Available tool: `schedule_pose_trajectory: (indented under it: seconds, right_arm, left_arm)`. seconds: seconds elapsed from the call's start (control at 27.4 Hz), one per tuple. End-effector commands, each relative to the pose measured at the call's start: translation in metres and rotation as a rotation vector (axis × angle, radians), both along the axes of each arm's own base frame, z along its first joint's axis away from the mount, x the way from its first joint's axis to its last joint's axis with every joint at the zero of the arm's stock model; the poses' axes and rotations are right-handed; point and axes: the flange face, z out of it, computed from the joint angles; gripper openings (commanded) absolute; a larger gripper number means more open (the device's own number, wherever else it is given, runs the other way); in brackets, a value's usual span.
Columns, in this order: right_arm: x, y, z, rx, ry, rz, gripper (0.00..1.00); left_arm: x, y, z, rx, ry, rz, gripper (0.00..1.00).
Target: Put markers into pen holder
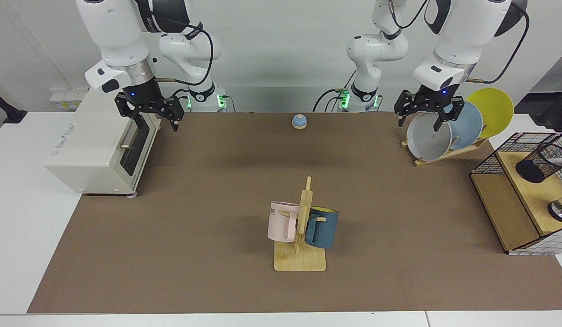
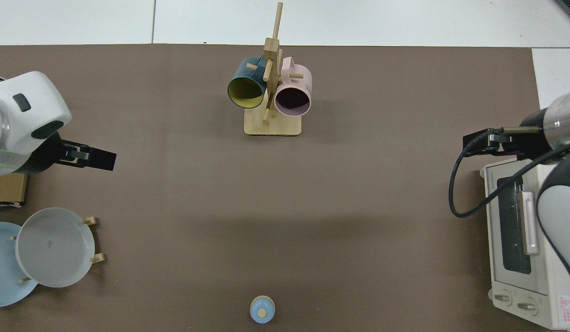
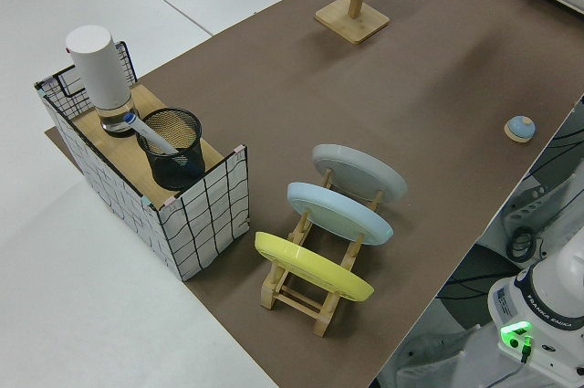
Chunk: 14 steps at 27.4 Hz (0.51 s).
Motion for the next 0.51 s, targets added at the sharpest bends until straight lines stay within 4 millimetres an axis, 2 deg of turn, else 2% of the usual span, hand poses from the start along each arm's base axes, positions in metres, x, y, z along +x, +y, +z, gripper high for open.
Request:
schedule_pose_trajectory:
  seconds: [0.0, 0.47]
  right_arm:
    - [-0.005, -0.003, 0.001, 0.020, -0.017, -0.019, 1.00]
    - [-0.005, -0.003, 0.001, 0.020, -0.017, -0.019, 1.00]
  left_arm:
    - [-0.005, -0.002, 0.009, -0.016, 0.003, 0.022, 1.00]
    - [-0.007, 0.008, 0.008, -0.028, 0.007, 0.036, 1.00]
